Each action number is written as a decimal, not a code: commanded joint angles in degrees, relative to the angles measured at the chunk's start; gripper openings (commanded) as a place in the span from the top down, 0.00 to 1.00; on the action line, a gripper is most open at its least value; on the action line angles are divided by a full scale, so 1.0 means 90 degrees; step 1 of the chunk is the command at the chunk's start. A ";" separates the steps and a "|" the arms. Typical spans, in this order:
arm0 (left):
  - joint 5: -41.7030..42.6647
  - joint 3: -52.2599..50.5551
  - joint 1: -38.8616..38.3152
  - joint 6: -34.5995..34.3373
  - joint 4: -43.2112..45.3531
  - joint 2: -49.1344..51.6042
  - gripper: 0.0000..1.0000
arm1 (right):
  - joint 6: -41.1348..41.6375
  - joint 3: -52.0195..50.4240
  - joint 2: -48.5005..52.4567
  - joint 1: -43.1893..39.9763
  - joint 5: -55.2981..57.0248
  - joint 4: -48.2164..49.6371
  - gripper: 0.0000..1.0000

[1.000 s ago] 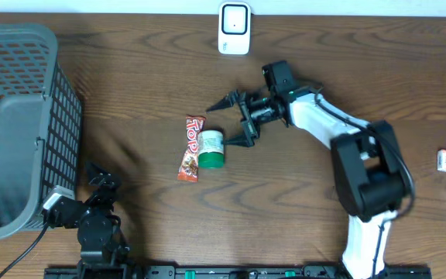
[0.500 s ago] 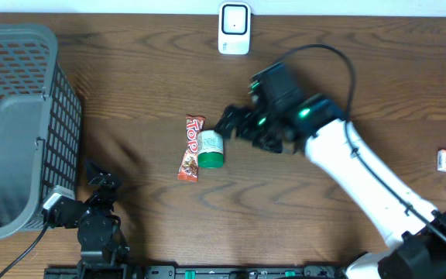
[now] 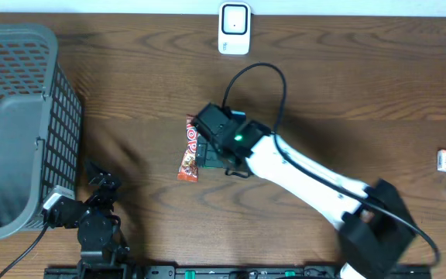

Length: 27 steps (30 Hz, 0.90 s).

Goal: Scan the item barcode

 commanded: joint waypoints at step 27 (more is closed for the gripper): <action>-0.0104 -0.0114 0.0019 0.0012 -0.0141 -0.0039 0.03 | 0.0767 0.0022 0.0916 0.0384 0.0430 0.0806 0.23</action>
